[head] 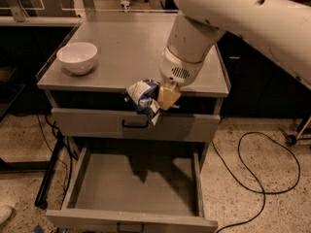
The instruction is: Place blue chip bag into middle drawer
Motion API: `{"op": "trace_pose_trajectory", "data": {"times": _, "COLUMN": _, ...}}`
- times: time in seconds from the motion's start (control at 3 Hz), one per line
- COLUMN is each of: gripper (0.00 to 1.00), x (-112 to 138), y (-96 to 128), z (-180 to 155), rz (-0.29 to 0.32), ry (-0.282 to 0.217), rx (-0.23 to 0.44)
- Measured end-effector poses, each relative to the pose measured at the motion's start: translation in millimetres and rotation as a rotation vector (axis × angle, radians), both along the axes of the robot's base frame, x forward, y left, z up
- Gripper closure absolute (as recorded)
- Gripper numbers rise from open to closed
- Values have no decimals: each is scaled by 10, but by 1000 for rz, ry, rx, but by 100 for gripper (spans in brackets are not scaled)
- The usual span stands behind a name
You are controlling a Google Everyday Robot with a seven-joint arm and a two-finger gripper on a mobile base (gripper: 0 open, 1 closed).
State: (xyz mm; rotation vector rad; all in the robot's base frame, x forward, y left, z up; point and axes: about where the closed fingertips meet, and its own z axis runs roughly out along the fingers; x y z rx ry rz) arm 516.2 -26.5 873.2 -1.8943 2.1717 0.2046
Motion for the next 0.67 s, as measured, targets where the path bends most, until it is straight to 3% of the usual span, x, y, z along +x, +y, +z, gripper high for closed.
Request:
{"op": "trace_pose_trajectory", "data": {"times": 0.33, "gripper": 100, "x": -185, "y": 121, "z": -398, "rz": -10, "ry": 71, "rx": 26}}
{"op": "trace_pose_trajectory", "data": {"times": 0.67, "gripper": 100, "x": -480, "y": 253, "z": -1168, "rz": -58, "ry": 204, "rx": 27}}
